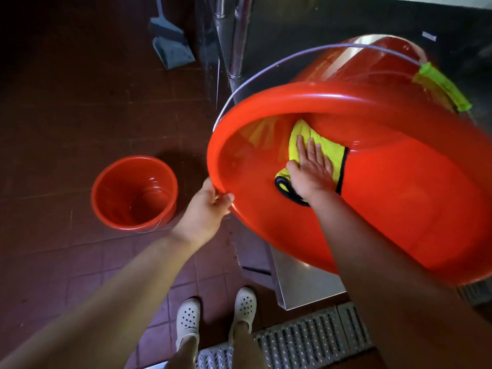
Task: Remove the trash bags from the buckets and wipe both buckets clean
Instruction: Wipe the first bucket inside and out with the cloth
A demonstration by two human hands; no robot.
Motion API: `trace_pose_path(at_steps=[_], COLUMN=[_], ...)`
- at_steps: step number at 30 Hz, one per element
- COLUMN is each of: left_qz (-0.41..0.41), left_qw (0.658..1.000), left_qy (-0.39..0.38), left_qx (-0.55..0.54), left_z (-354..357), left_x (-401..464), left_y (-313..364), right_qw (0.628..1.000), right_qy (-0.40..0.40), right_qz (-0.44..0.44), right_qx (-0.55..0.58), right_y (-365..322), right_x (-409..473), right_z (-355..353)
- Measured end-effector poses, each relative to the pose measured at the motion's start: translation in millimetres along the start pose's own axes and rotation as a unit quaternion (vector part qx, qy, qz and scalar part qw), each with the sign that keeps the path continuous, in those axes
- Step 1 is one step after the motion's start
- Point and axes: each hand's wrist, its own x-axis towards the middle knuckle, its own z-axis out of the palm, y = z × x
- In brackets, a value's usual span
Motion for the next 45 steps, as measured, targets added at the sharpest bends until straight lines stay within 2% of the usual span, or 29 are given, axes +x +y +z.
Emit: trace_pose_path(at_steps=[6, 9, 12, 16, 22, 25, 30, 32, 35, 38, 41, 43, 45], left_qz=[0.065, 0.105, 0.130, 0.159, 0.250, 0.280, 0.308, 0.316, 0.333, 0.344, 0.336, 0.315, 0.293], left_qw=[0.997, 0.994, 0.990, 0.983, 0.942, 0.923, 0.903, 0.896, 0.882, 0.870, 0.866, 0.874, 0.883], left_qy=[0.037, 0.030, 0.029, 0.024, 0.004, 0.013, 0.073, 0.082, 0.101, 0.118, 0.125, 0.122, 0.114], left_qx=[-0.008, 0.031, 0.044, 0.092, 0.224, 0.262, 0.290, 0.302, 0.318, 0.333, 0.349, 0.349, 0.349], left_z=[6, 4, -4, -13, -13, -8, -11, -11, -8, -2, 2, -1, -5], left_x=[-3, -3, 3, 10, 3, 1, -3, -8, -11, -14, -19, -22, -27], left_y=[-4, -3, 6, 26, 55, 70, 96, 107, 128, 146, 156, 159, 161], right_qw=[0.990, 0.985, 0.982, 0.994, 1.000, 1.000, 0.998, 0.998, 0.998, 0.989, 0.960, 0.961, 0.974], right_qy=[0.091, 0.077, 0.076, 0.054, 0.002, -0.012, -0.036, -0.053, -0.039, -0.019, -0.056, -0.103, -0.136], right_qz=[-0.107, -0.156, -0.174, -0.098, 0.008, 0.008, 0.044, 0.027, -0.051, -0.097, -0.120, -0.146, -0.153], right_qx=[0.017, 0.012, -0.013, -0.004, -0.021, -0.027, 0.009, 0.001, 0.017, 0.110, 0.245, 0.210, 0.096], right_y=[-53, -51, -37, -15, 41, 48, 14, -3, -30, -51, -55, -44, -26], right_x=[-109, -130, -113, -63, 3, 7, -28, -55, -104, -147, -181, -193, -194], right_z=[32, 35, 25, 13, -13, -20, -25, -29, -38, -51, -65, -72, -77])
